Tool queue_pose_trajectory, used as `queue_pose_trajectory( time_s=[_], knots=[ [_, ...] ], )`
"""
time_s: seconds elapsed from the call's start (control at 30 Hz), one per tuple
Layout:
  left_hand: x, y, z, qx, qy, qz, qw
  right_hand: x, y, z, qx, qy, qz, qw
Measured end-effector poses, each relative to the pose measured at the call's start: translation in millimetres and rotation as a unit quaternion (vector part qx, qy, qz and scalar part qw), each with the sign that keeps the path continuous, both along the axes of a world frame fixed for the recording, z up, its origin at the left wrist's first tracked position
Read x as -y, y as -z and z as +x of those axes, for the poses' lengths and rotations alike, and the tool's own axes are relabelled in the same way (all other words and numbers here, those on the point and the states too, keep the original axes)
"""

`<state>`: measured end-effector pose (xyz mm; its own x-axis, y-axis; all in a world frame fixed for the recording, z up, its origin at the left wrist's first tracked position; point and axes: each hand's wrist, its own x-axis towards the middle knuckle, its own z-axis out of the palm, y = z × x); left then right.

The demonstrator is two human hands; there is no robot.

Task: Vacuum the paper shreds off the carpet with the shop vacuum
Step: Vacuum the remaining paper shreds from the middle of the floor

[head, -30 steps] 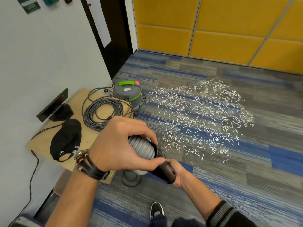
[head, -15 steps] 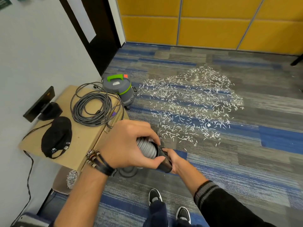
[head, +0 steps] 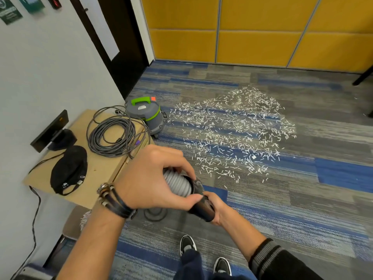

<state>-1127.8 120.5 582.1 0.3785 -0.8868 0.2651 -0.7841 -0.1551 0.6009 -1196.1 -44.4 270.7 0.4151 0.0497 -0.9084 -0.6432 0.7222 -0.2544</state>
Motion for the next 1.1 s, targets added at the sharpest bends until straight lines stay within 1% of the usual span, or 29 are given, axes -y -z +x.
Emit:
queue_pose_trajectory(
  time_s=[0.07, 0.13, 0.23, 0.33, 0.43, 0.53, 0.63, 0.7, 0.77, 0.83, 0.9, 1.0, 1.1],
  knots=[
    [9.8, 3.1, -9.5, -0.014, 0.019, -0.003, 1.0, 12.7, 5.9, -15.7, 0.008, 0.009, -0.009, 1.0],
    [13.4, 3.4, -13.2, -0.016, 0.025, -0.005, 1.0, 25.0, 12.9, -21.1, 0.006, 0.002, -0.039, 0.999],
    [6.6, 0.3, -7.6, 0.011, -0.007, -0.02, 1.0, 35.3, 5.8, -10.2, 0.001, -0.007, -0.077, 0.997],
    [-5.7, -0.8, 1.9, 0.044, -0.04, -0.026, 0.998, 35.1, -7.7, 15.9, 0.021, -0.008, -0.067, 0.997],
    [-10.8, 9.0, 1.3, 0.061, -0.038, 0.016, 0.997, 25.4, -11.7, 42.7, 0.039, -0.022, -0.074, 0.996],
    [-9.2, 29.9, 3.0, 0.064, -0.044, 0.069, 0.995, 17.9, -2.0, 55.4, 0.012, -0.05, -0.11, 0.993],
    [-6.0, 45.1, 5.7, 0.03, -0.039, 0.084, 0.995, 7.5, 5.3, 42.5, -0.015, -0.042, -0.077, 0.996],
    [-3.0, 46.8, 6.7, 0.011, -0.026, 0.069, 0.997, 6.7, 11.6, 31.9, -0.01, -0.018, -0.041, 0.999],
    [1.3, 44.2, 7.8, -0.008, -0.014, 0.044, 0.999, 11.7, 13.4, 23.1, -0.011, 0.001, -0.031, 0.999],
    [6.0, 39.5, 9.3, -0.025, -0.001, 0.023, 0.999, 18.8, 14.5, 14.5, -0.009, 0.022, -0.042, 0.999],
    [12.5, 34.1, 8.0, -0.025, 0.008, 0.014, 1.0, 24.3, 15.8, 5.0, -0.014, 0.035, -0.056, 0.998],
    [23.1, 27.7, 4.2, -0.017, 0.025, 0.007, 1.0, 31.5, 19.6, 0.5, -0.015, 0.052, -0.053, 0.997],
    [21.5, 19.8, 4.8, -0.005, 0.024, 0.009, 1.0, 26.9, 19.2, 12.0, -0.003, 0.037, -0.053, 0.998]
  ],
)
